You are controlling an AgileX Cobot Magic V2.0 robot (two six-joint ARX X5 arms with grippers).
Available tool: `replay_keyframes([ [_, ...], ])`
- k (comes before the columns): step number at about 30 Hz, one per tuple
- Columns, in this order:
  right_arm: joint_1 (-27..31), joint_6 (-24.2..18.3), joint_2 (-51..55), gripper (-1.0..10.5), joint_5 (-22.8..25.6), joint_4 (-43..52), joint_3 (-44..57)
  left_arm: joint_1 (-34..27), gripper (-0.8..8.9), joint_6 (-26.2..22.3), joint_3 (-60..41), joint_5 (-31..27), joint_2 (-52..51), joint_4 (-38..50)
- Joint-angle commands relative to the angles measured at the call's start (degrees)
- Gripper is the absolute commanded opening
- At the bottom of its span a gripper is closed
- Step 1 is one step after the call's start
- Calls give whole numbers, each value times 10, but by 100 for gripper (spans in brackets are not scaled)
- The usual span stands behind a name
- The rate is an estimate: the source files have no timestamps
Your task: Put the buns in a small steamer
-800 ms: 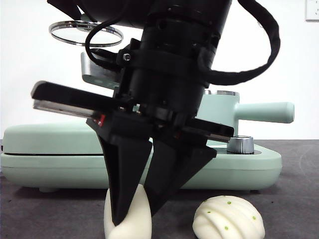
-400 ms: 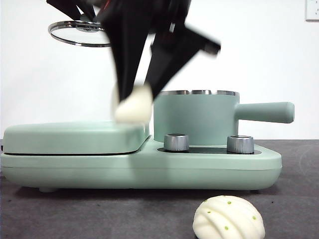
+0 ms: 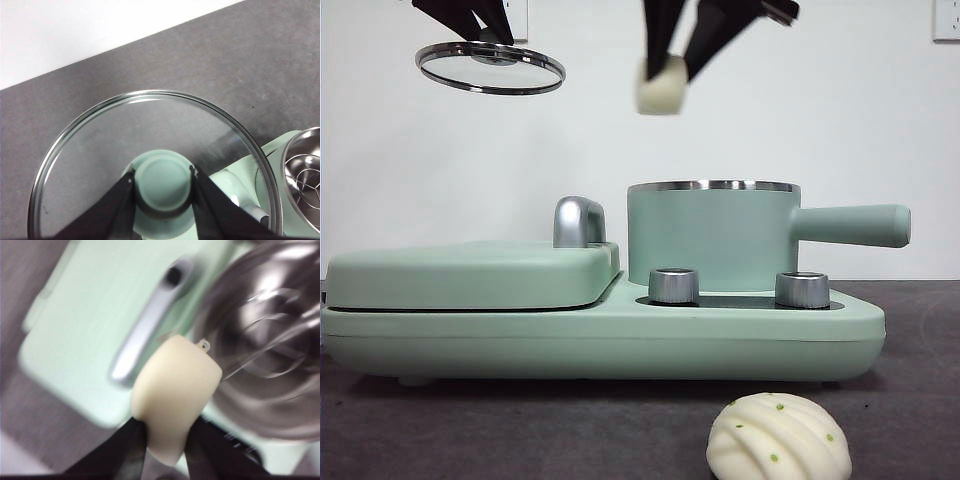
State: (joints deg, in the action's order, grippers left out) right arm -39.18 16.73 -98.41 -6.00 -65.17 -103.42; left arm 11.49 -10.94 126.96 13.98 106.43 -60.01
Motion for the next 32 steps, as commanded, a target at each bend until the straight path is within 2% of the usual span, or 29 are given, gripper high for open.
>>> replay_keyframes([
  [1, 21, -27, -35, 96, 0, 1, -26, 1, 16, 5, 20, 4, 3, 16],
  [9, 71, -48, -93, 98, -16, 27, -33, 1, 16, 14, 20, 4, 3, 15],
  [14, 75, -54, -129, 99, -17, 31, -33, 2, 16, 16, 20, 4, 3, 13],
  [20, 75, -57, -157, 174, -17, 34, -33, 2, 16, 16, 20, 4, 3, 13],
  [27, 77, -59, -173, 176, -17, 28, -33, 2, 16, 16, 20, 4, 3, 13],
  [29, 77, -59, -173, 204, -17, 27, -33, 2, 16, 16, 20, 4, 3, 13],
  [32, 77, -59, -173, 302, -17, 28, -33, 2, 16, 16, 20, 4, 3, 13],
])
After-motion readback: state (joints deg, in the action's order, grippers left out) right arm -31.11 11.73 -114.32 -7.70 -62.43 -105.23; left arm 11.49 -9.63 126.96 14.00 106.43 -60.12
